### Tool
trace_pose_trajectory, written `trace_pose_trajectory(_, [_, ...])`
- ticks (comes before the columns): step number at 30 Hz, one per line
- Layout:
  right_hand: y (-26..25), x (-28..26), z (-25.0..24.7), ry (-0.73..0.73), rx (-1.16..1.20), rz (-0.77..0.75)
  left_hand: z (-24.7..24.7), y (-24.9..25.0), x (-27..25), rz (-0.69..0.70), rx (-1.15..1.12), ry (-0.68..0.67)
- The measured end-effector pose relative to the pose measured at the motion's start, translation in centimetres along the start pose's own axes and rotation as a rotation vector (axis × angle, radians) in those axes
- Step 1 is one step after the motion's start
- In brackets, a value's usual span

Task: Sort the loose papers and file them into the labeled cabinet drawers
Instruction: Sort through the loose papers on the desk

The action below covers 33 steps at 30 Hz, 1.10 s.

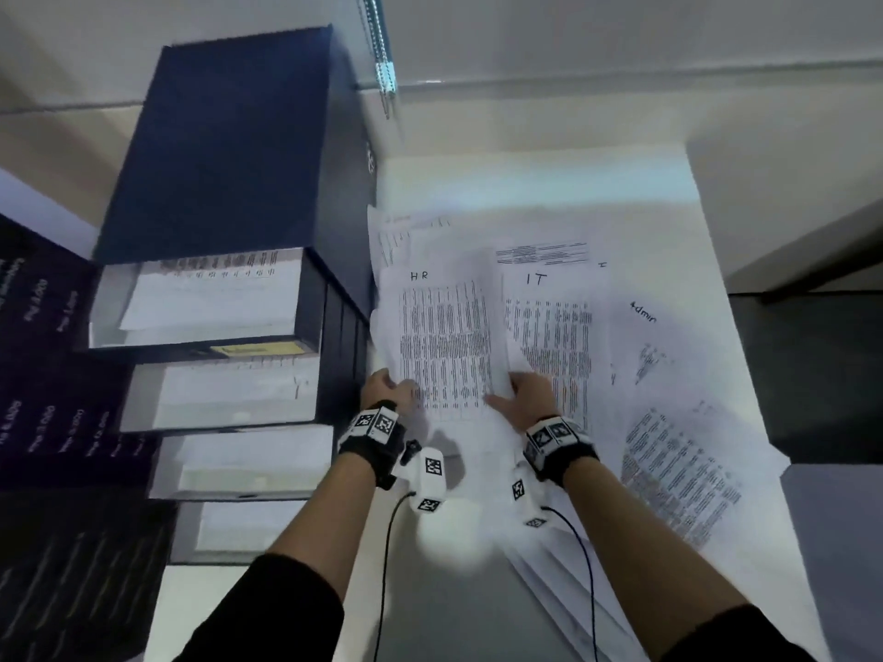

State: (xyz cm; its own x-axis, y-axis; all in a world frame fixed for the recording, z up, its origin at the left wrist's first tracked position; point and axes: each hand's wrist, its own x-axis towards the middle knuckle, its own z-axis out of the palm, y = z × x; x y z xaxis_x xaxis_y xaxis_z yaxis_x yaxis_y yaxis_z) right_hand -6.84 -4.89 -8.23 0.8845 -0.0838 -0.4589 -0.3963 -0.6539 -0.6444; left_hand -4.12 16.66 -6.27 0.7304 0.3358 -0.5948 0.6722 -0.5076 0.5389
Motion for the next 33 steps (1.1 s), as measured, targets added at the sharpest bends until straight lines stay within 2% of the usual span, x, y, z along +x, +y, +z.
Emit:
trace_pose_trajectory(3, [2.1,-1.0,-2.1,-0.129,0.031,0.07,0.3,0.3,0.4,0.024,-0.065,0.022])
trace_pose_trajectory(6, [4.7,-2.8,-3.9,-0.371,-0.026,0.219,1.4,0.7,0.2,0.028,-0.053,-0.018])
trace_pose_trajectory(8, [6.5,-3.8,-4.1,-0.428,-0.056,0.259,2.3,1.2,-0.6,0.02,-0.08,-0.037])
trace_pose_trajectory(10, [7.7,-4.2,-4.2,-0.337,-0.067,0.273,2.8,1.9,-1.5,0.046,-0.064,-0.053])
trace_pose_trajectory(14, [7.4,-5.4,-4.6,0.177,0.15,0.254,3.6,1.8,-1.8,0.04,0.057,-0.115])
trace_pose_trajectory(15, [7.2,-5.6,-4.6,0.235,0.158,0.248,3.6,1.9,-1.9,0.023,0.07,-0.12])
trace_pose_trajectory(18, [7.1,-6.0,-4.2,0.232,0.134,0.199,3.5,1.8,-2.1,-0.016,0.132,-0.157])
trace_pose_trajectory(21, [7.7,-6.4,-4.2,0.165,0.237,0.222,3.4,1.7,-2.2,-0.018,0.096,-0.189])
trace_pose_trajectory(27, [9.3,-5.8,-3.9,0.065,0.188,0.305,3.2,1.8,-1.7,0.175,-0.093,-0.256])
trace_pose_trajectory(33, [10.4,-6.2,-7.8,0.21,0.219,0.279,1.8,1.0,-0.6,0.167,-0.3,-0.07])
